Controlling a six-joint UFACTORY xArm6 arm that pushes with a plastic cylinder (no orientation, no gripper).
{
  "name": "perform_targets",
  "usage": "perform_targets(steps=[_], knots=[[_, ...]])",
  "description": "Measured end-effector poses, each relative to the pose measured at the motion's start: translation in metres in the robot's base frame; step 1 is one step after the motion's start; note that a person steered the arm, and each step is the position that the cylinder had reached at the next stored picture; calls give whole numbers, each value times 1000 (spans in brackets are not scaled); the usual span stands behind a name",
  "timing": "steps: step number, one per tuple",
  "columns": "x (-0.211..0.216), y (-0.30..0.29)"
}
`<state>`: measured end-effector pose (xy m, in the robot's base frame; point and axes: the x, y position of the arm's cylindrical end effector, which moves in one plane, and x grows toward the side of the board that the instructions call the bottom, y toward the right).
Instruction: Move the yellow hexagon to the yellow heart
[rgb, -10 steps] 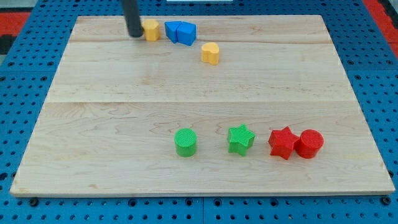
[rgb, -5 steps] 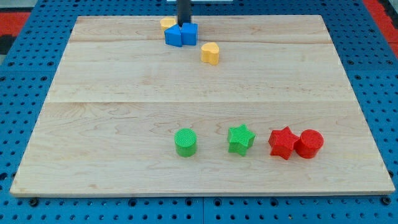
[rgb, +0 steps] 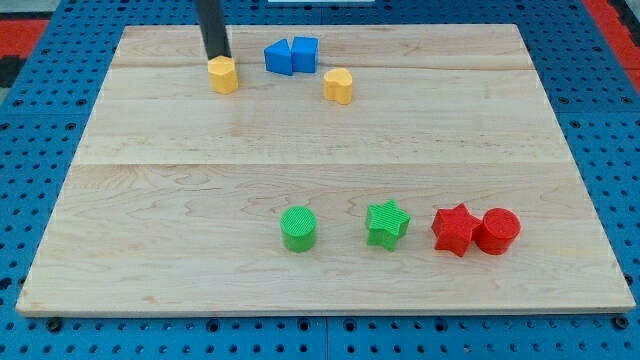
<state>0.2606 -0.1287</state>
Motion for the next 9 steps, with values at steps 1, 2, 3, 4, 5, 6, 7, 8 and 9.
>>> perform_targets(steps=[1,2,3,4,5,6,7,8,9], knots=[[3,-31],[17,-52],[39,68],[42,192],[38,167],[35,150],[42,98],[82,100],[92,143]])
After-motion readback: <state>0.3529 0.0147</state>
